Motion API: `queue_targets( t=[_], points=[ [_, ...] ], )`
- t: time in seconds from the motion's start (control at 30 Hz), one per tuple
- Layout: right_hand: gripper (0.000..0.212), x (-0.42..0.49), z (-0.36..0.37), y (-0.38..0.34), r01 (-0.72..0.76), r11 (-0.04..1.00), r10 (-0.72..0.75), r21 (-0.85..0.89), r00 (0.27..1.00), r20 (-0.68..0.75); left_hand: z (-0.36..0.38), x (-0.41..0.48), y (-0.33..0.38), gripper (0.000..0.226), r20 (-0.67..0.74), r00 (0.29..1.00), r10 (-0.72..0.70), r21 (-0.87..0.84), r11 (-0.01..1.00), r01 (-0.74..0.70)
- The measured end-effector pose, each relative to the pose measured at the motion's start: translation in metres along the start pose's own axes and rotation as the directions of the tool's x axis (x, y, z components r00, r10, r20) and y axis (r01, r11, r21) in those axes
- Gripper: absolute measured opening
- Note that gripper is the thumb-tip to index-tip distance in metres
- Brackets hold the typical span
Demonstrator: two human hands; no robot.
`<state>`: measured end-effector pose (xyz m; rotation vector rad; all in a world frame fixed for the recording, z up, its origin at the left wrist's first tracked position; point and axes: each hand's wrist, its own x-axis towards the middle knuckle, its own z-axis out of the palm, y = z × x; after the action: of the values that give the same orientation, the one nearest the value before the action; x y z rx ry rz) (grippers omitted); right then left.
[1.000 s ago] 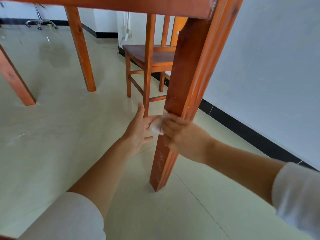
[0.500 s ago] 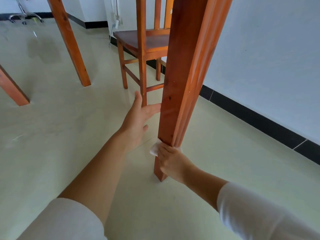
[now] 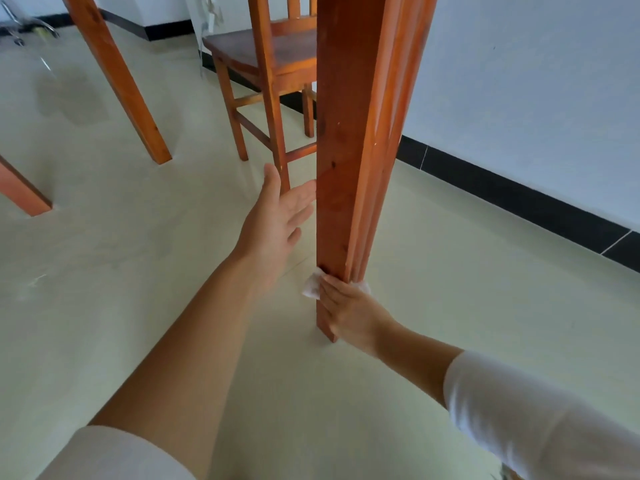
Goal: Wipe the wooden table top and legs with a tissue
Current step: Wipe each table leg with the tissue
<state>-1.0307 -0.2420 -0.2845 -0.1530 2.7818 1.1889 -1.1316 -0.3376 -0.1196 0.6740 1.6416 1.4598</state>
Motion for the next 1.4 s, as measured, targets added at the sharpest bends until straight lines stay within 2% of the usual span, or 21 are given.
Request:
queue_targets(
  t=[0.1,0.2,0.27,0.33,0.43,0.53,0.6,0.67,0.73,0.8,0.87,0.9,0.93,0.97,1.0,1.07,1.1,1.17,1.27,1.33,1.4],
  points=[
    [0.024,0.012,0.045,-0.046,0.032,0.992,-0.053,0.124,0.985,0.166,0.005,-0.001,-0.004,0.077,0.024,1.000,0.014,0.008,1.000,-0.014],
    [0.021,0.022,0.060,-0.069,0.004,0.995,-0.032,0.104,0.961,0.275,0.005,0.001,-0.010,0.067,0.000,1.000,0.023,-0.010,1.000,-0.023],
    [0.024,0.023,0.067,-0.070,0.105,0.991,-0.124,0.087,0.962,0.245,0.006,0.002,-0.013,0.063,-0.018,1.000,0.017,-0.017,1.000,-0.017],
    [0.029,0.020,0.065,-0.070,0.063,0.995,-0.077,0.077,0.977,0.198,0.009,0.004,-0.017,0.061,-0.029,1.000,0.002,-0.018,1.000,-0.003],
    [0.035,0.017,0.063,-0.085,-0.037,0.999,0.029,0.032,0.974,0.224,0.013,0.006,-0.019,0.060,-0.040,0.999,-0.007,-0.017,1.000,0.007],
    [0.028,0.019,0.072,-0.107,0.067,0.998,-0.068,0.012,0.950,0.306,0.018,0.006,-0.021,0.058,-0.064,0.998,-0.004,-0.081,0.997,-0.002],
    [0.022,0.020,0.074,-0.112,-0.012,0.992,-0.043,0.127,0.908,0.417,0.022,0.006,-0.024,0.056,-0.103,0.994,0.028,-0.030,0.999,-0.031],
    [0.006,0.012,0.082,-0.112,-0.260,0.935,0.153,0.240,0.909,0.387,0.025,0.007,-0.025,0.055,-0.139,0.990,0.036,-0.006,0.999,-0.037],
    [0.022,0.000,0.100,-0.115,-0.206,0.891,0.095,0.405,0.956,0.279,0.027,0.008,-0.027,0.055,-0.170,0.985,0.038,0.008,0.999,-0.038],
    [0.024,-0.019,0.081,-0.078,-0.259,0.836,0.154,0.484,0.957,0.246,0.030,0.007,-0.026,0.055,-0.210,0.977,0.030,0.003,1.000,-0.030],
    [0.016,-0.029,0.061,-0.043,-0.345,0.596,0.217,0.726,0.939,0.267,0.031,0.005,-0.026,0.055,-0.240,0.971,0.015,-0.008,1.000,-0.018],
    [0.030,-0.033,0.053,-0.028,-0.426,0.365,0.323,0.828,0.892,0.316,0.034,0.003,-0.024,0.055,-0.244,0.970,0.007,-0.010,1.000,-0.010],
    [0.038,-0.035,0.045,-0.015,-0.463,0.074,0.370,0.883,0.835,0.407,0.037,0.001,-0.022,0.055,-0.245,0.969,-0.002,-0.009,1.000,0.000],
    [0.038,-0.036,0.032,-0.002,-0.450,-0.212,0.437,0.867,0.750,0.496,0.040,-0.002,-0.019,0.055,-0.252,0.968,-0.011,-0.006,1.000,0.010],
    [0.035,-0.035,0.021,0.014,-0.383,-0.435,0.501,0.815,0.649,0.573,0.042,-0.003,-0.015,0.056,-0.261,0.965,-0.020,0.001,1.000,0.021],
    [0.032,-0.040,0.001,0.045,-0.195,-0.714,0.518,0.672,0.498,0.695,0.045,-0.003,-0.004,0.058,-0.294,0.955,-0.040,0.008,0.999,0.045],
    [0.031,-0.044,-0.010,0.060,-0.064,-0.808,0.490,0.586,0.480,0.728,0.047,-0.002,0.001,0.059,-0.309,0.950,-0.048,0.002,0.999,0.051],
    [0.027,-0.057,-0.035,0.094,0.156,-0.873,0.475,0.461,0.483,0.735,0.055,-0.003,0.014,0.060,-0.337,0.941,-0.044,-0.008,0.999,0.044],
    [0.029,-0.081,-0.073,0.142,0.386,-0.826,0.564,0.411,0.558,0.609,0.077,-0.009,0.032,0.055,-0.411,0.907,0.095,0.077,0.995,-0.069],
    [0.035,-0.089,-0.091,0.163,0.438,-0.770,0.635,0.464,0.598,0.489,0.094,-0.013,0.040,0.056,-0.463,0.872,0.161,0.106,0.986,-0.126],
    [0.039,-0.088,-0.099,0.172,0.368,-0.753,0.631,0.546,0.641,0.437,0.104,-0.012,0.042,0.058,-0.509,0.844,0.169,0.090,0.986,-0.143]
  ],
)
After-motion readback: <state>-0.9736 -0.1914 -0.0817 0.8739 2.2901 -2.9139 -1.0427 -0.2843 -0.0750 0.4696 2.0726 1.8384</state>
